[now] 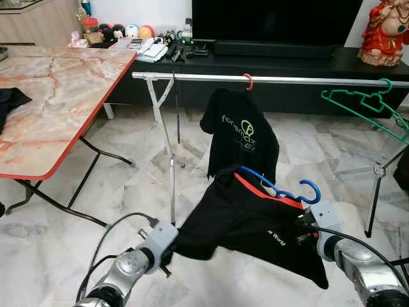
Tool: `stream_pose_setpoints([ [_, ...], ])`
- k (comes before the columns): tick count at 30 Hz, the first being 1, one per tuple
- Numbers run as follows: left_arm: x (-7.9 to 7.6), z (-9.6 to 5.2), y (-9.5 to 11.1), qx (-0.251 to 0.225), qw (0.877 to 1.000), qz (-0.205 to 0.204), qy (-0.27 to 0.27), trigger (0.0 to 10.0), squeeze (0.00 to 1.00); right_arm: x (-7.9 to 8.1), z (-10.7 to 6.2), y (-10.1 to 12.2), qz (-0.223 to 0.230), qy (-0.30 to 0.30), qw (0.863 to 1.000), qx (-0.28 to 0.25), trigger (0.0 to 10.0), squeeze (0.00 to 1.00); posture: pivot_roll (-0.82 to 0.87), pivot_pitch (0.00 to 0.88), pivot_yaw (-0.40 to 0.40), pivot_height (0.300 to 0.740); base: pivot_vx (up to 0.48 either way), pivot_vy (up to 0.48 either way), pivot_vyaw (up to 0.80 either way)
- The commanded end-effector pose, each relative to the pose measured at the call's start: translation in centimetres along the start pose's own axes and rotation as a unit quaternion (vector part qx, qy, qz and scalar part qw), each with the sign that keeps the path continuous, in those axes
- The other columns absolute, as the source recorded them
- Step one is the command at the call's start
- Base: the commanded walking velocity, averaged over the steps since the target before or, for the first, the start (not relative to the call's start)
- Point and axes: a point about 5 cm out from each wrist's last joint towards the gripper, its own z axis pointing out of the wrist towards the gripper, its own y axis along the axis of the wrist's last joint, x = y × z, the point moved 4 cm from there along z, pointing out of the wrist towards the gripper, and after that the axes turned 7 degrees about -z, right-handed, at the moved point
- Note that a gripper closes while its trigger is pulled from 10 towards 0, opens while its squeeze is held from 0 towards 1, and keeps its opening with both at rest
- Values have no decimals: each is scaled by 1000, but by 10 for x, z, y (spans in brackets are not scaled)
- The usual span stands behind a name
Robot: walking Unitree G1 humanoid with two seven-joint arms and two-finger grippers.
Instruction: Hang hanger
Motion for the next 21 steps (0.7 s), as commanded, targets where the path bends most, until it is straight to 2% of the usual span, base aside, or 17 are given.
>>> stream_pose_setpoints([
  [1,-12,-5,-27,51,998,13,-32,0,0,-21,-5,15,27,-41,998,-31,10000,0,48,119,-36,740,0,0,0],
  [2,-17,-3,-23,47,998,12,-50,0,0,-15,-2,14,22,-29,999,-32,10000,0,48,119,-36,740,0,0,0],
  [5,-23,0,-14,29,997,-6,-70,0,0,-16,-1,16,13,-41,998,-38,10000,0,45,119,-36,740,0,0,0],
  [6,-25,1,-10,22,997,-13,-78,353,0,-15,-1,17,19,-38,998,-42,10000,0,46,118,-36,740,0,0,0],
  [7,-26,1,-9,20,996,-10,-81,2471,0,-14,0,17,19,-32,998,-41,10000,0,46,118,-36,740,0,0,0],
  [8,-26,1,-9,20,996,-2,-84,8549,0,-11,0,16,14,-22,999,-39,10000,0,46,118,-36,740,0,0,0],
  [9,-26,1,-9,20,996,4,-82,10000,0,1,1,11,-9,20,999,-24,10000,0,46,118,-36,740,0,0,0],
  [10,-26,1,-9,20,996,4,-82,10000,0,1,1,11,-9,20,999,-24,10000,0,46,118,-36,740,0,0,0],
  [11,-26,1,-8,19,997,5,-80,10000,635,5,1,9,-16,34,999,-19,10000,0,45,116,-35,740,0,0,0],
  [12,-20,2,-2,0,998,6,-61,10000,1000,15,0,0,-57,77,995,5,10000,0,45,115,-36,740,0,0,0],
  [13,-20,2,-2,0,998,6,-61,10000,1000,15,0,0,-57,77,995,5,10000,0,45,115,-36,740,0,0,0],
  [15,-13,1,5,-17,999,0,-44,10000,1000,27,-8,-26,-153,148,975,64,10000,0,44,112,-38,740,0,0,0],
  [16,-13,1,5,-17,999,0,-44,10000,1000,27,-8,-26,-153,148,975,64,10000,0,44,112,-38,740,0,0,0],
  [17,-12,0,3,-12,999,11,-41,10000,1000,29,-12,-36,-184,170,964,85,10000,0,44,111,-39,740,0,0,0],
  [21,-14,-3,-7,11,998,31,-61,10000,1000,25,-16,-40,-198,181,958,101,10000,0,44,106,-42,740,0,0,0],
])
